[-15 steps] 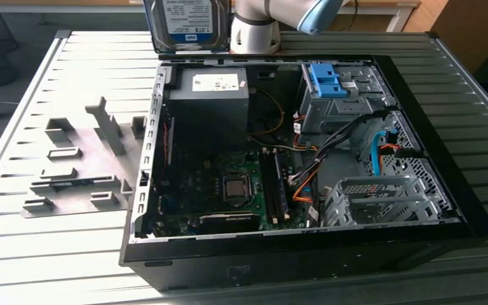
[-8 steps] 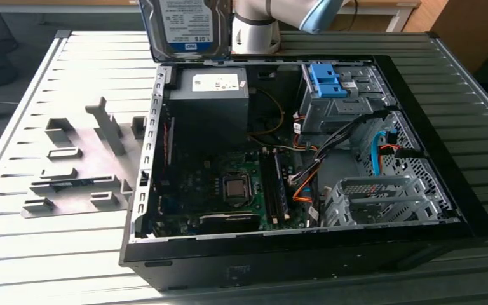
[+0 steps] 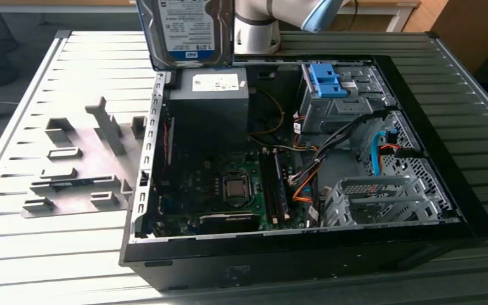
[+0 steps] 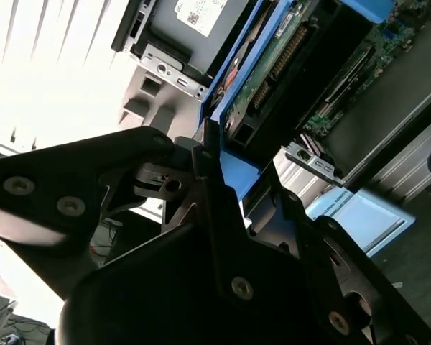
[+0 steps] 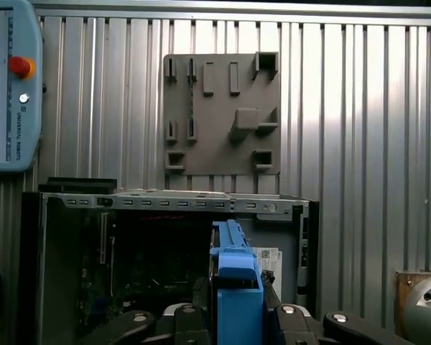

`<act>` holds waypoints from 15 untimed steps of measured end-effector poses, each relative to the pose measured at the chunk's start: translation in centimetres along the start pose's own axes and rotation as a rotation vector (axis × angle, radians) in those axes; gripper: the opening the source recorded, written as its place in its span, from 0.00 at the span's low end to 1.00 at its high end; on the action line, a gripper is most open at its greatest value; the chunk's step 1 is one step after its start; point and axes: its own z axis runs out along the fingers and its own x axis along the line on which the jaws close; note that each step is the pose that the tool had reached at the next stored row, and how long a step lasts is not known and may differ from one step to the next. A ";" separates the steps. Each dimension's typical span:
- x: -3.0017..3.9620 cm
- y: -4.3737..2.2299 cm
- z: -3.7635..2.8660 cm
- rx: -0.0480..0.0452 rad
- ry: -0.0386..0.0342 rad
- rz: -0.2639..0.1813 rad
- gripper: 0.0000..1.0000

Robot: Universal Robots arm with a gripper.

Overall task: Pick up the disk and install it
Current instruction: 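Pick up the disk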

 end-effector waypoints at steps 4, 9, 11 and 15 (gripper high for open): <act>0.14 -1.37 -0.03 0.0001 0.0000 0.000 0.36; 0.15 -3.59 -0.08 0.0000 0.0000 0.000 0.36; 0.15 -4.51 -0.11 0.0000 0.0001 0.000 0.36; 0.16 -6.31 -0.14 0.0000 -0.0001 0.000 0.36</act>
